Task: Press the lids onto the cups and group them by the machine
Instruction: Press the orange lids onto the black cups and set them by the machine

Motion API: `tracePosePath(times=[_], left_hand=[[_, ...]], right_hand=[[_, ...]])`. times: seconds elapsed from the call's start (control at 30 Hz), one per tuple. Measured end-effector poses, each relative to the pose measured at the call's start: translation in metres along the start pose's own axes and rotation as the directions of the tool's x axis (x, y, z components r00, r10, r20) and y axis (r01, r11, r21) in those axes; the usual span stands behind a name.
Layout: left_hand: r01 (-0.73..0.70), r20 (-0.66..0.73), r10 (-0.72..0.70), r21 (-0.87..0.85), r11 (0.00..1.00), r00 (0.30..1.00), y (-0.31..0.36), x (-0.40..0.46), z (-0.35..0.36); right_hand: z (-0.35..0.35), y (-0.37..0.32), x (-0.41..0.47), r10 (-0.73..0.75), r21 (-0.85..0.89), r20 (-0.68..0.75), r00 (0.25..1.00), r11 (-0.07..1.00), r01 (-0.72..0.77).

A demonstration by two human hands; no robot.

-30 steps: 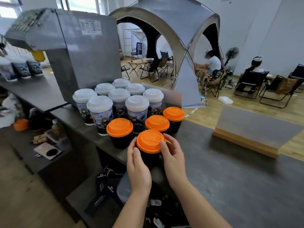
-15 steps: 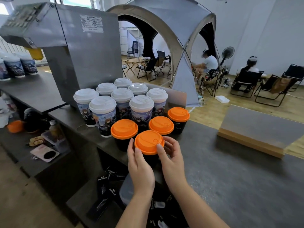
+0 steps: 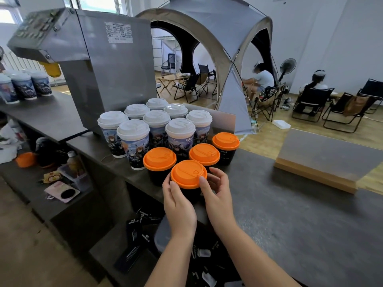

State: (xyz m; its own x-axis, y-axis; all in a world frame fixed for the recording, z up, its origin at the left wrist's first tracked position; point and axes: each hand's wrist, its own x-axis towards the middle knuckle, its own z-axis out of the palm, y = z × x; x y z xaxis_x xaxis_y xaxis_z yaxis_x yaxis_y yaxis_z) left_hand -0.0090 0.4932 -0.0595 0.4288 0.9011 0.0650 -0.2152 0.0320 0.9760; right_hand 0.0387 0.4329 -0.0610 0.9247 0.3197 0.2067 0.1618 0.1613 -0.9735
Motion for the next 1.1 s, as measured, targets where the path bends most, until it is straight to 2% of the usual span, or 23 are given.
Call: tracePosePath(times=[0.17,0.3,0.4,0.5,0.63,0.87,1.0,1.1], left_hand=[[0.012,-0.035,-0.012,-0.011,1.000,0.999,0.001,0.000,-0.002],[-0.030,-0.064,0.029,-0.021,0.999,0.998,0.006,-0.011,-0.007],[-0.135,-0.124,0.131,-0.021,0.991,0.984,0.012,-0.021,-0.013],[-0.283,-0.116,0.277,-0.036,0.958,0.954,0.024,-0.034,-0.015],[-0.360,-0.002,0.362,-0.089,0.929,0.932,0.040,-0.059,0.013],[-0.265,0.223,0.292,-0.143,0.953,0.930,0.040,-0.130,0.112],[-0.087,0.416,0.147,-0.161,0.983,0.897,0.031,-0.202,0.182],[0.033,0.604,0.034,-0.100,0.994,0.796,0.020,-0.270,0.230]], right_hand=[[-0.003,-0.004,0.001,-0.017,0.023,-0.004,1.000,1.000,0.017],[-0.006,-0.007,0.001,-0.031,0.031,-0.027,0.999,0.999,0.032],[-0.012,-0.011,-0.003,-0.033,0.042,-0.045,0.998,0.999,0.035],[-0.023,-0.023,-0.010,-0.053,0.058,-0.051,0.997,0.997,0.056],[-0.058,-0.042,-0.018,-0.097,0.068,-0.095,0.991,0.992,0.104],[-0.190,-0.083,-0.043,-0.175,0.008,-0.319,0.931,0.982,0.187],[-0.303,-0.103,-0.081,-0.196,-0.080,-0.531,0.825,0.980,0.181],[-0.387,-0.119,-0.121,-0.216,-0.138,-0.680,0.701,0.976,0.167]])
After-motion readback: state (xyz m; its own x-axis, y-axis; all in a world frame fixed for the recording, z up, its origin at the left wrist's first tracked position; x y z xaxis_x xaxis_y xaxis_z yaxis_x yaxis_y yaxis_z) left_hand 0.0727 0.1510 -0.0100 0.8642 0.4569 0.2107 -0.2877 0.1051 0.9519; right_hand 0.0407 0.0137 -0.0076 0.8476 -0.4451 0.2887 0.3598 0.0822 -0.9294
